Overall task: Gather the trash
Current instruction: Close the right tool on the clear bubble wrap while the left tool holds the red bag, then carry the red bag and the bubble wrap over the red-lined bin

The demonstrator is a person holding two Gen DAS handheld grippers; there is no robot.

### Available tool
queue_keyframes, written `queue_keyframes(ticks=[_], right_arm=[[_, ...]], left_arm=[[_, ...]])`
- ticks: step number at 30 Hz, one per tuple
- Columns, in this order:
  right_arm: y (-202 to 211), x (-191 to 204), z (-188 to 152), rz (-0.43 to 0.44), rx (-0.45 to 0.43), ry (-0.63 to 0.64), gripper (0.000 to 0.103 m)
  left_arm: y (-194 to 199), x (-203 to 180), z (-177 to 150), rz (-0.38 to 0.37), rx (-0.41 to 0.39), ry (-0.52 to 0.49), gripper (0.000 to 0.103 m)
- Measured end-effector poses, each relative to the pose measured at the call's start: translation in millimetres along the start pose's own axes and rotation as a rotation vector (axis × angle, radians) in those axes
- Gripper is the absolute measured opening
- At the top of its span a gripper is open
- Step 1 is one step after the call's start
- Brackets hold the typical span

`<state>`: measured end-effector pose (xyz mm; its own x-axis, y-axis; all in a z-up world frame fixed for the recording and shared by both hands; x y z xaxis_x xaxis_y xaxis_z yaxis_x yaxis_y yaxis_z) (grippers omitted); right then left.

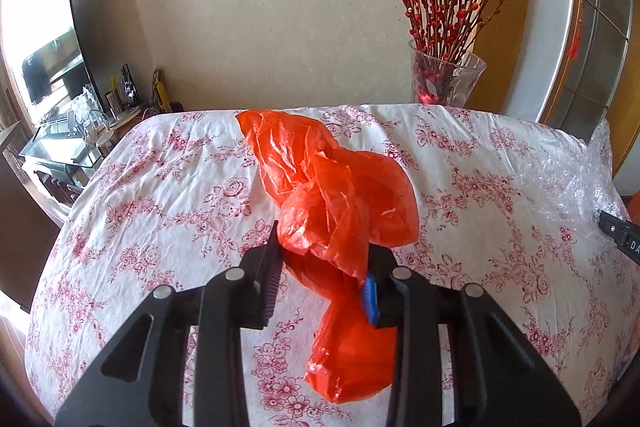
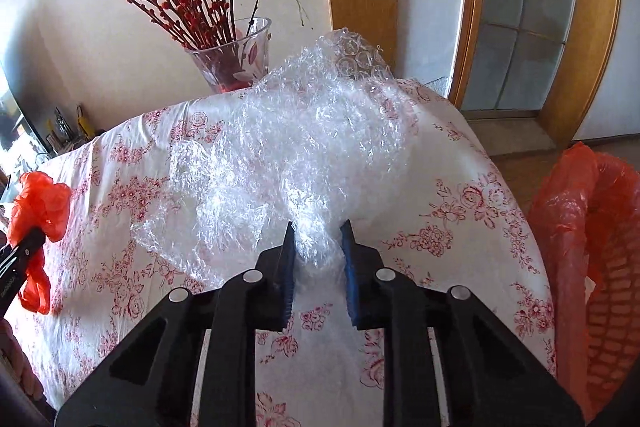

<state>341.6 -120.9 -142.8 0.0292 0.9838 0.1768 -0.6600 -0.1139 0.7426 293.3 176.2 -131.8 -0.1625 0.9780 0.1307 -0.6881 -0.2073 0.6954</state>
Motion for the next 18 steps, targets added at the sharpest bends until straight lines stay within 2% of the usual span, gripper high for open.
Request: queue_keyframes(ticks=[7,18], right_arm=[[45.7,-21.9,6.9,-0.029,-0.102,0.011,0.020],[101.3,-53.6,12.7,-0.040,-0.205,-0.025,0.020]], left_arm=[[9.0,-16.3,0.8,-0.029,-0.006,0.006,0.033],[56.3,-70.9,15.6,-0.110,-0.090,-0.049,0.033]])
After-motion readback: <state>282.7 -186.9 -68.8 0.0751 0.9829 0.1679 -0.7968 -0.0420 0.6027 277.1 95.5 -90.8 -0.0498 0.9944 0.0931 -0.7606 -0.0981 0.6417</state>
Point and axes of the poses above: each gripper's, at about its wrist camera, not at the fingertips, and y roughly against the way its jaws point, x to its left, z to its top, the point moved 8 cm from there along -y, roughly the way its jaws point, and after that the axes turned 7 degrees about -y, right-handed, at the moved point
